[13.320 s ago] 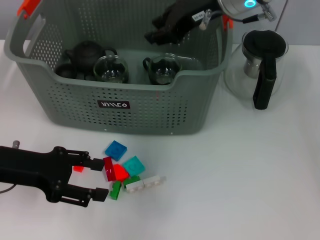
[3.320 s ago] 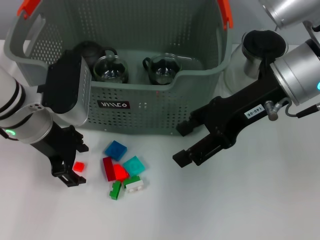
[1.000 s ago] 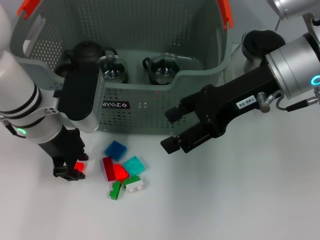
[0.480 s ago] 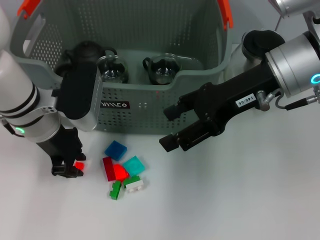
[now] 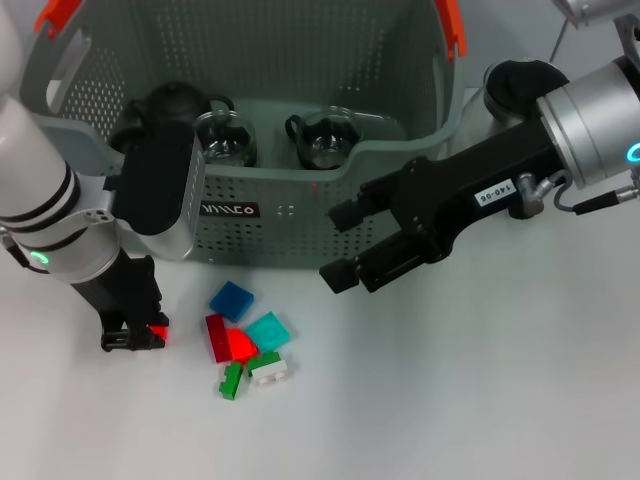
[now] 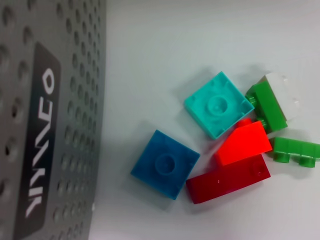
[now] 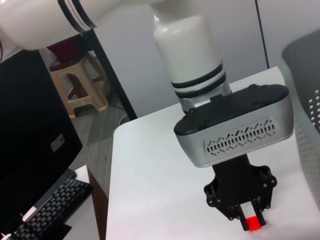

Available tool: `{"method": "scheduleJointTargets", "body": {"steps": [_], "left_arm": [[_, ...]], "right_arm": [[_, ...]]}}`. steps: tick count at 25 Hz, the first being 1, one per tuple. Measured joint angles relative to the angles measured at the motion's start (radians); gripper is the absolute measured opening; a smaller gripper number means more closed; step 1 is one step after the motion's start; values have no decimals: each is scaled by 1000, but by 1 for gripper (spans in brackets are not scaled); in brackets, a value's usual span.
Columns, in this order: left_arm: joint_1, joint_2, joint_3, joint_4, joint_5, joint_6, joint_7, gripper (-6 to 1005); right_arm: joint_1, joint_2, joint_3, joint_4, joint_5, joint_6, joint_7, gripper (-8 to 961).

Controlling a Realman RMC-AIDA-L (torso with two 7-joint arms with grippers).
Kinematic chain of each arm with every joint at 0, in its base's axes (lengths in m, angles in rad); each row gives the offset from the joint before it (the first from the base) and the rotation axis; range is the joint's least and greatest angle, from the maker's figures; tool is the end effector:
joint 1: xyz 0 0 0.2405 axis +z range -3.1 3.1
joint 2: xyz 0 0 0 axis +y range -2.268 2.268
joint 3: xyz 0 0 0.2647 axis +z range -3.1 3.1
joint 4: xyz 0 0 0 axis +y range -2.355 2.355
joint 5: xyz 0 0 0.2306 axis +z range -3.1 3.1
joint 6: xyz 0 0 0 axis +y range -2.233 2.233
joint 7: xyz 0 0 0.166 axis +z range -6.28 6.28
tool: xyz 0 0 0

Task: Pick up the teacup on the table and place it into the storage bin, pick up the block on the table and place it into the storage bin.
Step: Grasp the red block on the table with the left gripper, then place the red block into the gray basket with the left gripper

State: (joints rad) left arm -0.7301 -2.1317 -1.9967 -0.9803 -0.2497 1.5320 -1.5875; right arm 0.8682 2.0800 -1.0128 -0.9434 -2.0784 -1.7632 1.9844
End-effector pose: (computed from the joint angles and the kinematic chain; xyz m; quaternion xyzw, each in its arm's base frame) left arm -0.2608 0.3874 -0.0356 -0.9505 0.0071 0.3099 0.0210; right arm 0.1008 0.3860 -0.0292 0.9795 -0.1600 -0.0959 0.0763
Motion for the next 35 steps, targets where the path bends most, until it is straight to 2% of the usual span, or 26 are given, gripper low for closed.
{"method": "scheduleJointTargets", "body": {"steps": [9, 12, 15, 17, 18, 19, 20, 21, 26, 35], "left_arm": [[-10, 4, -1, 15, 0, 18, -2, 181], [-17, 8, -7, 10, -3, 49, -2, 181], [-32, 14, -43, -6, -6, 104, -2, 181], [-43, 17, -86, -29, -8, 148, 1, 181], [-55, 23, -146, -55, -22, 216, 11, 181], [-55, 23, -146, -55, -22, 216, 11, 181], [-71, 37, -215, -77, -54, 295, 21, 181], [-71, 37, -215, -77, -54, 295, 21, 181], [-108, 106, -416, -101, -247, 491, 5, 181], [-112, 221, -463, -92, -659, 491, -191, 180]], "right_arm": [[-2, 0, 7, 0, 9, -4, -4, 915], [-3, 0, 7, 1, 9, -4, -5, 915], [-4, 0, 7, 1, 9, -4, -8, 915], [-3, -1, 11, 1, 9, -4, -13, 915], [-3, -1, 15, 1, 10, -5, -16, 916], [-3, -2, 19, 1, 10, -7, -19, 916], [-3, -2, 24, 1, 10, -10, -19, 916], [-3, -5, 28, -1, 14, -17, -20, 916], [-2, -15, 37, -2, 25, -38, -26, 916], [6, -44, 42, -4, 29, -73, -28, 916]]}}
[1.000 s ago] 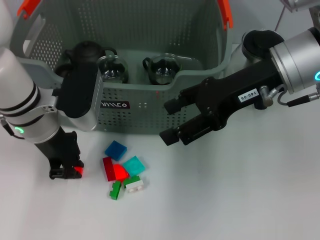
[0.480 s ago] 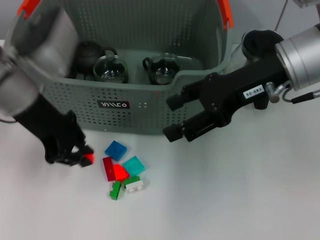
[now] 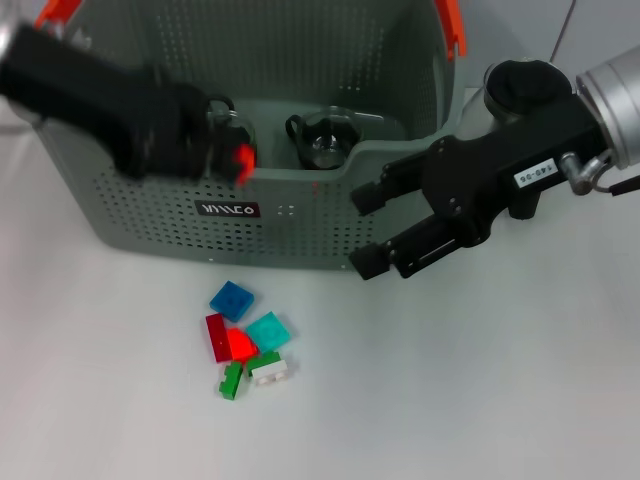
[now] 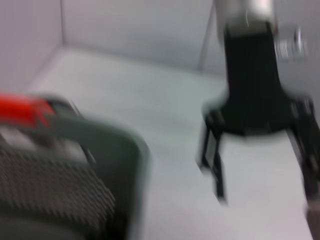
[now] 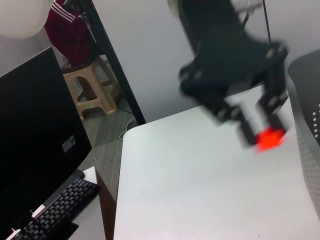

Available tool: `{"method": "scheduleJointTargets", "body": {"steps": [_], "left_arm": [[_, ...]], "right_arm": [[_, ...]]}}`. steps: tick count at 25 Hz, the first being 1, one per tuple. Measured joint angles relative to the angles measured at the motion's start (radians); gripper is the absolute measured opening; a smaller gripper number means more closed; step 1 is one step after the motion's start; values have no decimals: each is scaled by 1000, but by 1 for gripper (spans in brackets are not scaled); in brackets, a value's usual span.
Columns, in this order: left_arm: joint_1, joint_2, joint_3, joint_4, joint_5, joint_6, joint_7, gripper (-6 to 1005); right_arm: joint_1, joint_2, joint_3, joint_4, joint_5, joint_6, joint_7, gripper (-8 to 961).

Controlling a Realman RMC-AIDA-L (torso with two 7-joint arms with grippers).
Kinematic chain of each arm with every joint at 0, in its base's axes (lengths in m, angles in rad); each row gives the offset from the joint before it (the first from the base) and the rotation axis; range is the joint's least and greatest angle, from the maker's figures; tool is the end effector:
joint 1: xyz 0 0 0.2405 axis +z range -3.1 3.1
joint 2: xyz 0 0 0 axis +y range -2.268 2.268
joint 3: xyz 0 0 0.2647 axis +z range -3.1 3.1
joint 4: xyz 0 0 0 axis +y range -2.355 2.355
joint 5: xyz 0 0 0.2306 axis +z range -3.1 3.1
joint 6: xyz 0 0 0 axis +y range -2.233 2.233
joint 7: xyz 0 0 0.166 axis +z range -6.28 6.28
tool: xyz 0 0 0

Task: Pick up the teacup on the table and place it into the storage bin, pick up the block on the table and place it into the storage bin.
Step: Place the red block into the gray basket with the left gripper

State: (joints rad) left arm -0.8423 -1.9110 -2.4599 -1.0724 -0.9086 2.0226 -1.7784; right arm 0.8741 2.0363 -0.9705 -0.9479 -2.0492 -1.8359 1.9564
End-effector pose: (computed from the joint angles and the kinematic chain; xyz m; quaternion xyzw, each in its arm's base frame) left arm -0.1512 0.3967 0.0996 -0.9932 -0.0879 -0.0741 0.0203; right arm 0.1021 0.3873 -0.0041 0.9807 -0.1411 -0.1072 0.0827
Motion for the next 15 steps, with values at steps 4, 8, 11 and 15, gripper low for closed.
{"method": "scheduleJointTargets", "body": {"steps": [4, 8, 11, 15], "left_arm": [[-44, 44, -43, 77, -18, -138, -62, 180], [-79, 87, -27, 214, -2, -341, -120, 180], [-97, 101, -19, 303, 5, -477, -145, 180], [-104, 93, 7, 345, 27, -635, -223, 181]], "right_arm": [[2, -11, 0, 0, 6, -8, -11, 916], [-2, -12, 0, 0, 6, -15, -17, 916], [-4, -13, -2, 1, 6, -16, -23, 916], [-4, -14, -6, 7, 3, -16, -32, 916]]}}
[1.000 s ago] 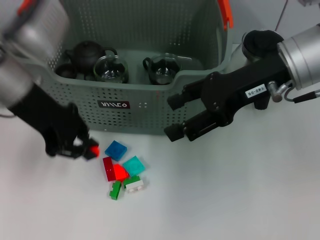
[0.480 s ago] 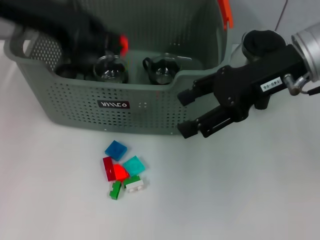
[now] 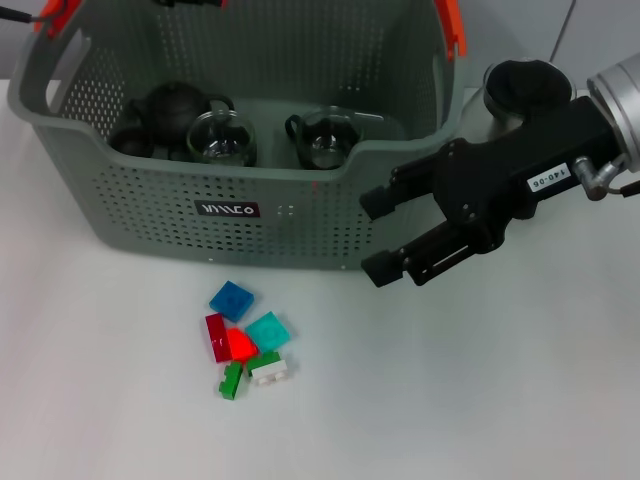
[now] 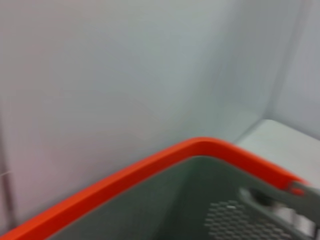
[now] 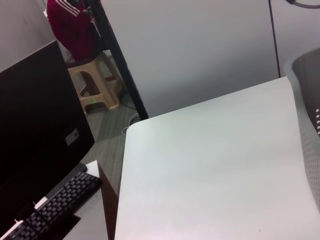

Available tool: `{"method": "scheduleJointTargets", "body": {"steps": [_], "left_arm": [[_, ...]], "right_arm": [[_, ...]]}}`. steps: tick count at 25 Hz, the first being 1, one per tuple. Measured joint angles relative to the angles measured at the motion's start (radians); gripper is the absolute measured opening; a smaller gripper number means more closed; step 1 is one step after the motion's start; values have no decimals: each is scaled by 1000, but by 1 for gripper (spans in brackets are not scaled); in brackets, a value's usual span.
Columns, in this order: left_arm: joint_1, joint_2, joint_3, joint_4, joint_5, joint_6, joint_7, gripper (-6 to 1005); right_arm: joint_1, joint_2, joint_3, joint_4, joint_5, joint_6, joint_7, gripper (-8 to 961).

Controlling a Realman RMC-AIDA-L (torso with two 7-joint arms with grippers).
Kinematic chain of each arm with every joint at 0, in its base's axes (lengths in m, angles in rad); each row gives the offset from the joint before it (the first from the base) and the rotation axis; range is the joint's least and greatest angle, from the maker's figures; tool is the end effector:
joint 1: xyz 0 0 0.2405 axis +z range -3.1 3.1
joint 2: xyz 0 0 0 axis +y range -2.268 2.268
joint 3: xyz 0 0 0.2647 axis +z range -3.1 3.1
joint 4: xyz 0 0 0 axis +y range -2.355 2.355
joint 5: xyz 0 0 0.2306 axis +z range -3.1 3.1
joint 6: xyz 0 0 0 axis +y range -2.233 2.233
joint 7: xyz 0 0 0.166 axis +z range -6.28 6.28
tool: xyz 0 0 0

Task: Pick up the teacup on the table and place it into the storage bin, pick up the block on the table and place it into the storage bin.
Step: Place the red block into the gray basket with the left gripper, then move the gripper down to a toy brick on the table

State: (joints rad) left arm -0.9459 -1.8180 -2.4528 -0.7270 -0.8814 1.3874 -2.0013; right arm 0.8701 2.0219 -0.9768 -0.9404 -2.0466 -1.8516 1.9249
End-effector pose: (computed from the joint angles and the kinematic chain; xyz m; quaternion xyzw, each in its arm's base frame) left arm -0.1707 0.5070 0.1053 -0.9243 -0.2767 -0.1193 0.2344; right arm 0.1068 0.3860 -0.0004 0.9827 -0.1281 -0.1021 0.0865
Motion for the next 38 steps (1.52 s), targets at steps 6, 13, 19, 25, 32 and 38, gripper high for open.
{"method": "scheduleJointTargets", "body": {"steps": [6, 13, 19, 25, 32, 38], "left_arm": [[22, -36, 27, 10, 7, -96, -63, 182], [26, -43, 76, 22, 47, -139, -155, 185], [38, -56, 87, -26, 64, -155, -208, 328], [70, -70, 88, -165, 65, -79, -251, 778], [84, -80, 91, -235, 73, 14, -295, 952], [98, -92, 97, -280, 84, 108, -329, 951]], "right_arm": [[2, 1, -9, 4, -3, 6, -27, 916], [6, 8, -21, 6, -4, 17, -39, 917], [6, 11, -33, 6, -4, 29, -46, 917], [5, 4, -33, 6, -4, 30, -53, 917], [4, 3, -32, 6, -4, 30, -79, 917], [4, 1, -32, 6, -4, 29, -93, 917]]}}
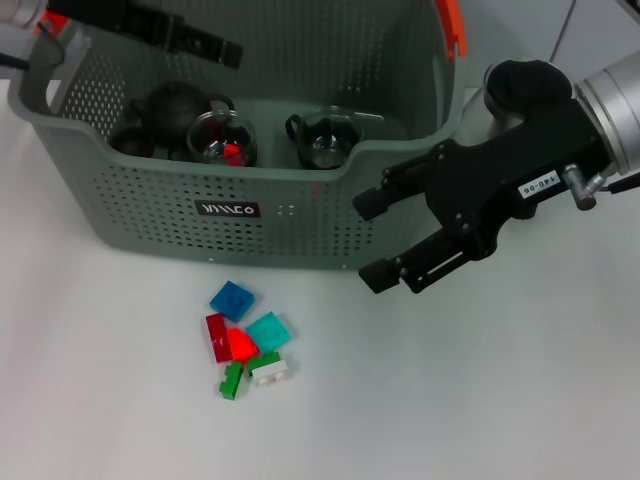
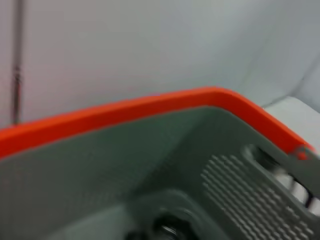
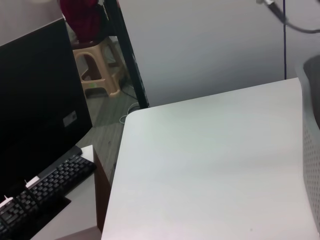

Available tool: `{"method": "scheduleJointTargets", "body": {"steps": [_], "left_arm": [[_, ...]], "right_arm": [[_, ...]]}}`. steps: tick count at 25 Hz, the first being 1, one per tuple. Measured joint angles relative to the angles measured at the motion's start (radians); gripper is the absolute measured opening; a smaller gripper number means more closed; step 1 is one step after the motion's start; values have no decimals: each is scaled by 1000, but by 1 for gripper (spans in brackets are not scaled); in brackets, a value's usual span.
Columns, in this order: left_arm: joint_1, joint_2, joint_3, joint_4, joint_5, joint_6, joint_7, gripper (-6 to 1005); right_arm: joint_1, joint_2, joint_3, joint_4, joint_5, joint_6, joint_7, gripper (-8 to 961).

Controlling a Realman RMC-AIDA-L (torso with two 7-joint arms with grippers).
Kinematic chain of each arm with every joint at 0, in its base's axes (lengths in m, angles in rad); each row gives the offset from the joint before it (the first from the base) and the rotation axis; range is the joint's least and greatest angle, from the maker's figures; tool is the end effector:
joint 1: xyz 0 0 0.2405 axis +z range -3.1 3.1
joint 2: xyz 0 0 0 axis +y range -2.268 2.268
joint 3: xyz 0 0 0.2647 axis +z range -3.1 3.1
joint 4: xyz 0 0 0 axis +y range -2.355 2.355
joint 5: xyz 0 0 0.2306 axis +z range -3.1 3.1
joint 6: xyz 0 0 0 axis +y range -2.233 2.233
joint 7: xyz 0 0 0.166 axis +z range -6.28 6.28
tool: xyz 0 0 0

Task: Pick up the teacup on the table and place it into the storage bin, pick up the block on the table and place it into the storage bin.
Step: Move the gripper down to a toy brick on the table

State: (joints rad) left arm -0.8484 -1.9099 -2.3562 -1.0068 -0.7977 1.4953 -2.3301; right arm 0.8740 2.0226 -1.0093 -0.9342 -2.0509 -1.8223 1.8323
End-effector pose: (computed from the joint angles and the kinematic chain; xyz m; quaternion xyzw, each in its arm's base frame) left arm -0.1719 0.4754 0.0935 -0.8995 -0.3691 -0.0800 0.2195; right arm 0.1062 0.3878 -0.0071 0.9892 -0.0801 -0.0944 0.0784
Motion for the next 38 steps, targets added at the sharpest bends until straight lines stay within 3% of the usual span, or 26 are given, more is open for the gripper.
{"method": "scheduleJointTargets", "body": {"steps": [5, 12, 31, 38], "left_arm": [[8, -8, -1, -85, 0, 155, -13, 950], [15, 3, -78, -163, -11, 335, -33, 949], [11, 5, -39, -173, 18, 343, -4, 942], [10, 0, -10, -251, 13, 478, 58, 938]], "right_arm": [[0, -1, 5, 0, 0, -3, 7, 917], [-5, -1, 9, 0, 2, 0, 9, 917], [-1, -1, 12, 0, 6, 5, 7, 915], [-7, -1, 30, 0, 8, 6, 11, 915]]}}
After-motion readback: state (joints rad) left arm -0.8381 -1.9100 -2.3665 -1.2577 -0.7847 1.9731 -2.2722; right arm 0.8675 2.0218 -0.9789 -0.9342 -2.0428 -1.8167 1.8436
